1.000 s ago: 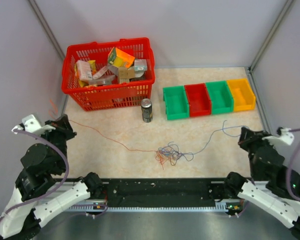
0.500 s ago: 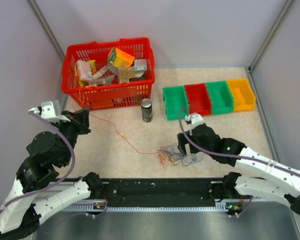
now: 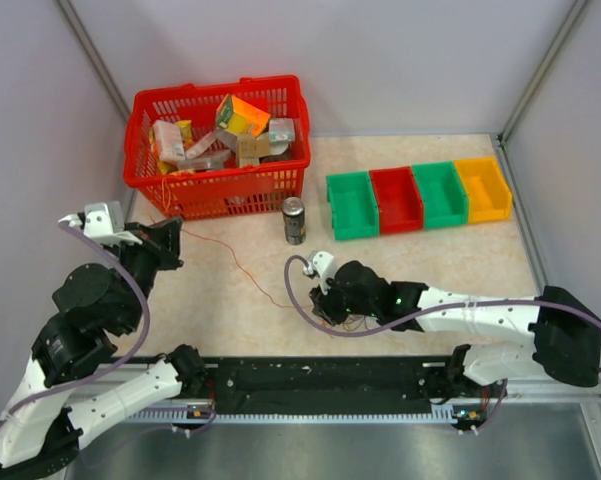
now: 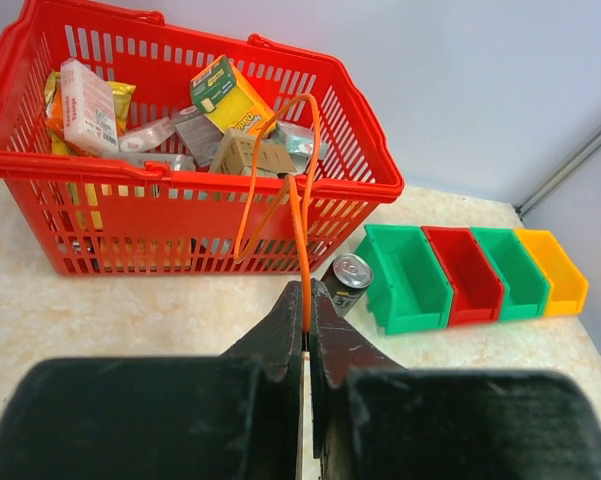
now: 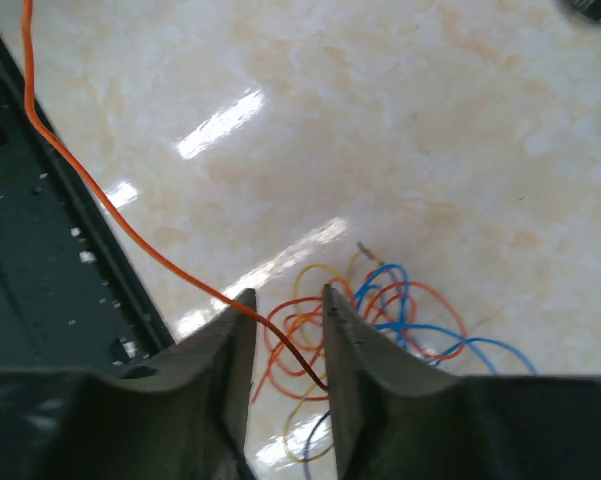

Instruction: Untangle the cables

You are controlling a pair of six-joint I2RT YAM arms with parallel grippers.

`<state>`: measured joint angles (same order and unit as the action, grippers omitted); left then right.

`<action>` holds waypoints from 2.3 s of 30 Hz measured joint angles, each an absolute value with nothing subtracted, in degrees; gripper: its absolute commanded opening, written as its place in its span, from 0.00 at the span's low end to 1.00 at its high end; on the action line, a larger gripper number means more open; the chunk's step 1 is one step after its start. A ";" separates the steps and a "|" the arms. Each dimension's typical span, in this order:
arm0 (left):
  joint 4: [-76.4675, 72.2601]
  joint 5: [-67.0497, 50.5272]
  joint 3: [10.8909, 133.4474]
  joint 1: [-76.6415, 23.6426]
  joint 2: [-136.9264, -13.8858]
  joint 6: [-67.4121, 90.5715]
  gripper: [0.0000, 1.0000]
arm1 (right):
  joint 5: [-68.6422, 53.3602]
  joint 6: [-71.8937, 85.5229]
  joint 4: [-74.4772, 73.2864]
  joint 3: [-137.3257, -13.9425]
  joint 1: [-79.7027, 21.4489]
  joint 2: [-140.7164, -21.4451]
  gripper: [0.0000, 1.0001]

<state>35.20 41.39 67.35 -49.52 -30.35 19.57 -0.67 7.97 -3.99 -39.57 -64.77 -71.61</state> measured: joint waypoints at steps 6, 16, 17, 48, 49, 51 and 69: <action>34.89 41.34 66.98 -49.52 -30.87 19.55 0.00 | 6.90 8.32 -5.13 -45.08 -64.77 -73.17 0.00; 32.14 37.34 56.25 -49.52 -36.10 24.27 0.00 | 9.17 12.29 -8.34 -49.76 -64.77 -48.64 0.00; 32.14 36.49 55.27 -49.52 -37.01 25.08 0.00 | 9.13 12.73 -7.73 -50.65 -64.77 -46.35 0.00; 5.91 -25.65 44.03 -49.41 -57.71 27.31 0.00 | -1.13 22.61 -12.78 -41.67 -62.39 -46.72 0.00; 5.19 -26.87 44.03 -49.41 -57.58 27.31 0.00 | -1.23 22.57 -13.26 -41.54 -62.39 -46.39 0.00; 3.95 -29.10 44.03 -49.41 -57.14 27.07 0.00 | -1.32 22.52 -13.82 -41.12 -62.39 -45.32 0.00; 3.20 -27.20 41.65 -49.41 -51.66 23.38 0.25 | -6.26 22.15 -15.90 -39.75 -62.37 -39.46 0.00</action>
